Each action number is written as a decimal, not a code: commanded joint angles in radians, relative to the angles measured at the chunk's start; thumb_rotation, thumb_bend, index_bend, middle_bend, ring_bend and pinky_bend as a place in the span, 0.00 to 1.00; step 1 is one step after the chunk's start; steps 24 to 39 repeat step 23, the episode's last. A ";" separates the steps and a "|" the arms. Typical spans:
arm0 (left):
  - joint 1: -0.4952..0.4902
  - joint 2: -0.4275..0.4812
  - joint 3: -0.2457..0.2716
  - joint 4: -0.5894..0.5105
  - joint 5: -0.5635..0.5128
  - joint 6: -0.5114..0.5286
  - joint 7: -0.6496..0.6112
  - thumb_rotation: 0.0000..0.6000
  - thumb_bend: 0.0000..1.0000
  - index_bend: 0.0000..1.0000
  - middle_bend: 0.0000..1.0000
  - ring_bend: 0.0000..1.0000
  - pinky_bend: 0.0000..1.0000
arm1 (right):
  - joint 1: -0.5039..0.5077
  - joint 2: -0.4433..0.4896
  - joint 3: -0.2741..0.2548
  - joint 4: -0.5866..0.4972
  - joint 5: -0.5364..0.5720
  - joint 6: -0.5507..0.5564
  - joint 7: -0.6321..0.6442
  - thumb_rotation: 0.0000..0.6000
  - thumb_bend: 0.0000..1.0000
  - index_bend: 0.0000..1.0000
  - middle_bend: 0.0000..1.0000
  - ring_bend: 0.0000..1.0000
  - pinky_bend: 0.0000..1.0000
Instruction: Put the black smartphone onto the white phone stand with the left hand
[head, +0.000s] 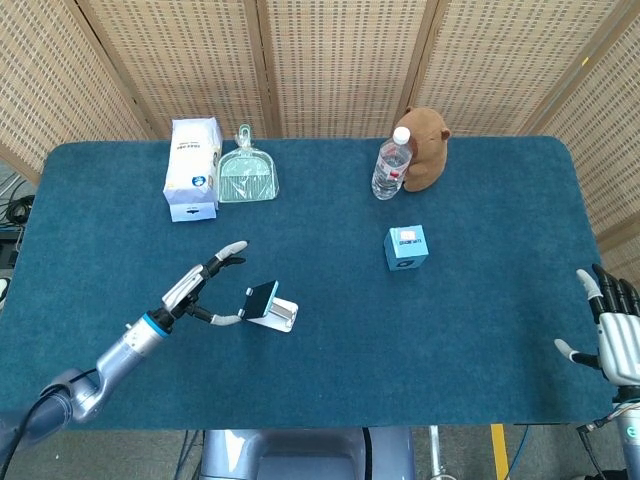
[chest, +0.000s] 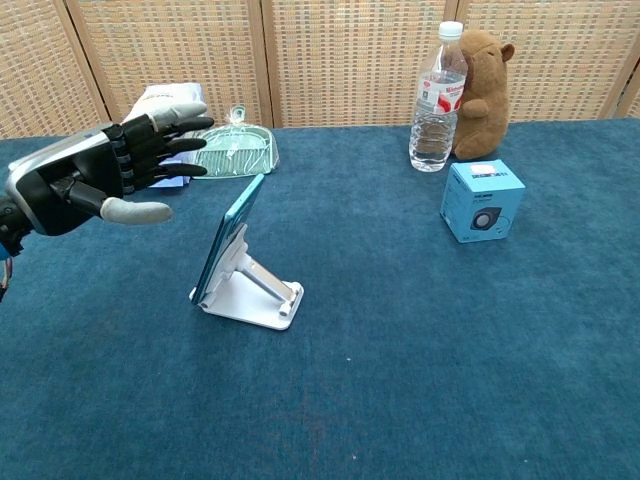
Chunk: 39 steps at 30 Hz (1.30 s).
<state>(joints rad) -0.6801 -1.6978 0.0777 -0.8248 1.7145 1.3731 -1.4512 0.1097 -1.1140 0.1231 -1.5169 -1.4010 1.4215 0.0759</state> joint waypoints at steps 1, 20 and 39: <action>0.026 0.064 0.002 -0.052 0.008 0.041 0.118 1.00 0.00 0.00 0.00 0.00 0.05 | -0.002 0.001 -0.001 -0.002 -0.003 0.004 0.000 1.00 0.00 0.00 0.00 0.00 0.00; 0.358 0.581 -0.058 -0.737 -0.387 0.136 1.216 1.00 0.01 0.00 0.00 0.00 0.00 | -0.018 0.013 -0.005 -0.041 -0.054 0.069 -0.004 1.00 0.00 0.00 0.00 0.00 0.00; 0.401 0.596 -0.061 -0.753 -0.405 0.161 1.230 1.00 0.01 0.00 0.00 0.00 0.00 | -0.021 0.015 -0.008 -0.040 -0.058 0.072 -0.003 1.00 0.00 0.00 0.00 0.00 0.00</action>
